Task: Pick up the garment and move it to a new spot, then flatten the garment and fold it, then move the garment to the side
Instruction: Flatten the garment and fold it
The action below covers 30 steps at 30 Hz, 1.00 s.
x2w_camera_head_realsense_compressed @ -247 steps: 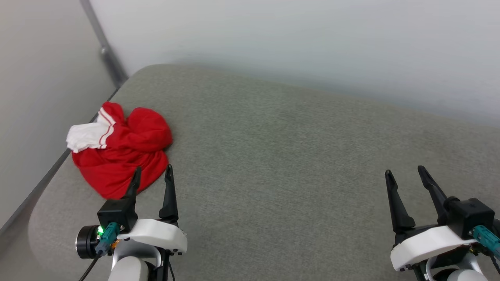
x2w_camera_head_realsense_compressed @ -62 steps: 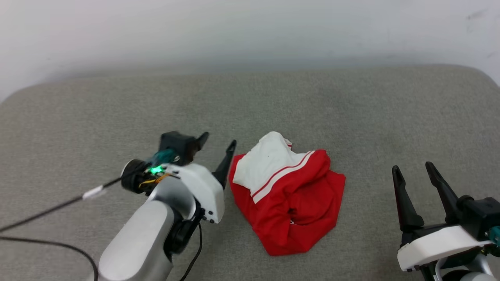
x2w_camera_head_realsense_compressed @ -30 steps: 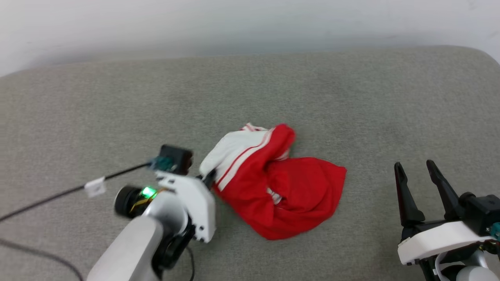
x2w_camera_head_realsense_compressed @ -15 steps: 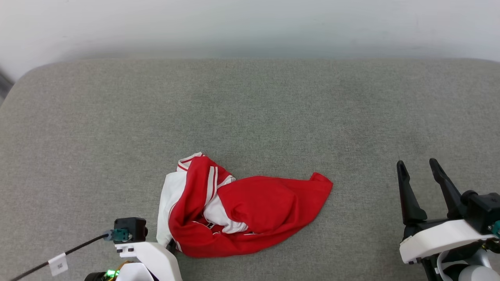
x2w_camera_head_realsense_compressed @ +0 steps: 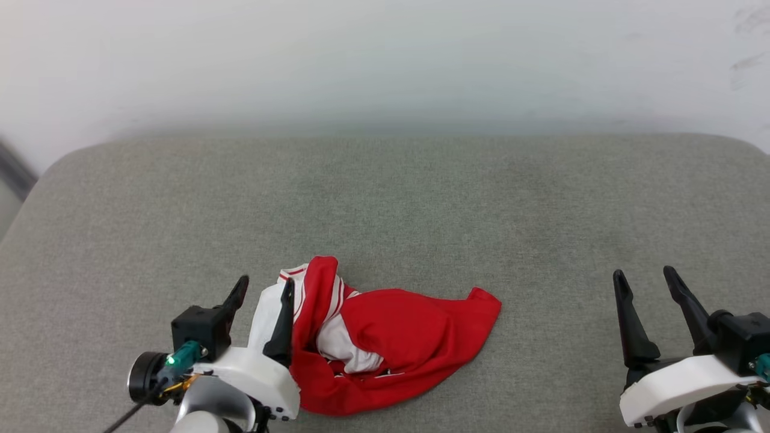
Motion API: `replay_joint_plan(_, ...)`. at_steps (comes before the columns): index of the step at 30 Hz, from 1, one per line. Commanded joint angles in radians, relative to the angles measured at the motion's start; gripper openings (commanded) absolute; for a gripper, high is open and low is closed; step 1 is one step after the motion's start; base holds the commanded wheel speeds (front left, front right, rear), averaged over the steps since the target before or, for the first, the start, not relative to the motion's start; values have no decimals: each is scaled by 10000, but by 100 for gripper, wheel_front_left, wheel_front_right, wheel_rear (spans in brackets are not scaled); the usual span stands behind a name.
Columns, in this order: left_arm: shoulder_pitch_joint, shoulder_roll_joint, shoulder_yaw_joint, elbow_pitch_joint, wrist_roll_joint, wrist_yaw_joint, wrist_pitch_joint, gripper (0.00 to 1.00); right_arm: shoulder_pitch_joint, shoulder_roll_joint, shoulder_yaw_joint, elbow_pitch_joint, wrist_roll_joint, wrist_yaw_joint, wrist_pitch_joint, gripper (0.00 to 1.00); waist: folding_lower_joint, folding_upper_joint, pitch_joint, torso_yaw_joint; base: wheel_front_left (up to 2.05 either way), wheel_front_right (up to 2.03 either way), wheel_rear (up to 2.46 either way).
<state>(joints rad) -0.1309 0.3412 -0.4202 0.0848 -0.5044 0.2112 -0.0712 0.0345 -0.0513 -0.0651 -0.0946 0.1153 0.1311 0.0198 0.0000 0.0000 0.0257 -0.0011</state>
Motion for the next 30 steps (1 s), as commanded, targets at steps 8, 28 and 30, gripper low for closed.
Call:
replay_joint_plan(8, 108, -265, -86, -348, 366, 151, -1178, 100, 308, 18, -8, -256, -147, -5, 224, 100, 0, 0, -274, -17, 0, 0, 0)
replay_joint_plan(28, -433, -589, -194, -703, 614, 203, -1640, 100, -1843, -1110, 706, 1955, 1659, -5, 6063, 100, 0, 0, 604, 2068, 0, 0, 0)
replay_joint_plan(30, -522, -669, -188, -668, 622, 201, -1707, 100, -2265, -1389, 1155, 2268, 1863, -5, 6622, 100, 0, 0, 759, 2343, 0, 0, 0)
